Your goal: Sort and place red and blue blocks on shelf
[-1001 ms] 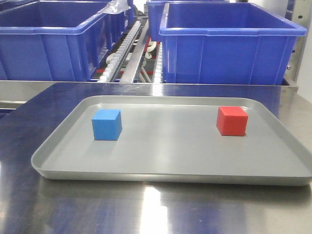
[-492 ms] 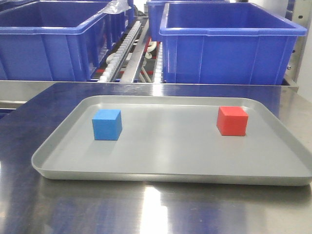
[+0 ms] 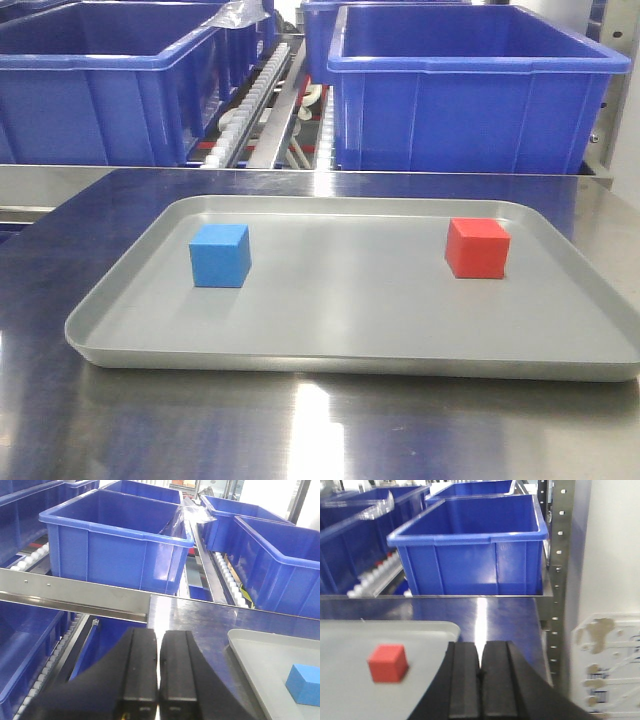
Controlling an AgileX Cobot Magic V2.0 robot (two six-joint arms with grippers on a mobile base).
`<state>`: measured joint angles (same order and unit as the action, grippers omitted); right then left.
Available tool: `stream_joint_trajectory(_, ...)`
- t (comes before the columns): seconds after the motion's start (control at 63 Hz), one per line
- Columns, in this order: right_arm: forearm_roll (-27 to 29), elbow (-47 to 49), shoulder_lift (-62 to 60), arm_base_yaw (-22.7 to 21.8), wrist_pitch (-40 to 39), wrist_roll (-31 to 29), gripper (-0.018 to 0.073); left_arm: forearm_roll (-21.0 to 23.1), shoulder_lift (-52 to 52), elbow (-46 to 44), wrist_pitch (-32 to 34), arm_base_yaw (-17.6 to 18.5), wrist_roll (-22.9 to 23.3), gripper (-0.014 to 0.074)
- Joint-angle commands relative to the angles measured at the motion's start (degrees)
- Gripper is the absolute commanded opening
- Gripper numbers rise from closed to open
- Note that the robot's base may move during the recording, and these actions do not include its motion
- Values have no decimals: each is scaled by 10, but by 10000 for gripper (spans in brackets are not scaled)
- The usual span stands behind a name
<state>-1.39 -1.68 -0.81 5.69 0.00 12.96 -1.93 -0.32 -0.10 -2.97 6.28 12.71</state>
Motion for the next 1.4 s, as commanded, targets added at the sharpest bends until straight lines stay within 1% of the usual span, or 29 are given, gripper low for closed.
stream_joint_trajectory(0.0, 32, 38, 37, -2, -49, 13, 56, 4, -9, 21, 48, -1, 4, 127)
stream_joint_trajectory(0.064, 33, 73, 89, -2, -41, 13, 56, 4, -9, 21, 48, -1, 4, 127)
stream_joint_trajectory(0.191, 33, 175, 240, -1, -27, 13, 56, 4, -9, 21, 48, -1, 4, 127)
stream_joint_trajectory(0.27, 33, 250, 331, 0, 8, 13, 56, 4, -9, 21, 48, -1, 4, 127)
stream_joint_trajectory(0.349, 33, 327, 415, 0, 69, 13, 56, 4, -9, 21, 48, -1, 4, 127)
stream_joint_trajectory(0.429, 33, 406, 488, 0, 155, 13, 56, 4, -9, 21, 48, -1, 4, 127)
stream_joint_trajectory(0.524, 33, 476, 572, 0, 237, 12, 56, 4, -9, 21, 48, -1, 4, 127)
stream_joint_trajectory(0.62, 33, 516, 627, 0, 286, 12, 56, 4, -9, 21, 48, -1, 4, 127)
stream_joint_trajectory(0.89, 41, 530, 693, 0, 318, 12, 67, 4, -9, 21, 48, -1, 4, 127)
stream_joint_trajectory(0.953, 41, 530, 697, 2, 325, 10, 112, 4, -9, 21, 48, -1, 4, 127)
stream_joint_trajectory(1.001, 41, 530, 697, 6, 329, 3, 193, 4, -9, 21, 48, -1, 4, 127)
stream_joint_trajectory(1.064, 41, 530, 697, 12, 332, -1, 346, 4, -9, 21, 48, -1, 4, 127)
stream_joint_trajectory(1.08, 41, 530, 697, 13, 332, -1, 404, 4, -9, 21, 48, -1, 4, 127)
stream_joint_trajectory(1.112, 41, 530, 697, 18, 334, -1, 492, 4, -9, 21, 48, -1, 4, 127)
stream_joint_trajectory(1.16, 41, 530, 697, 28, 339, -1, 584, 4, -9, 21, 48, -1, 4, 127)
stream_joint_trajectory(1.175, 41, 530, 697, 31, 340, -1, 601, 4, -9, 21, 48, -1, 4, 127)
stream_joint_trajectory(1.223, 41, 530, 697, 45, 341, -1, 627, 4, -9, 21, 48, -1, 4, 127)
stream_joint_trajectory(1.382, 41, 532, 700, 94, 337, 0, 600, 4, -9, 21, 48, -1, 4, 127)
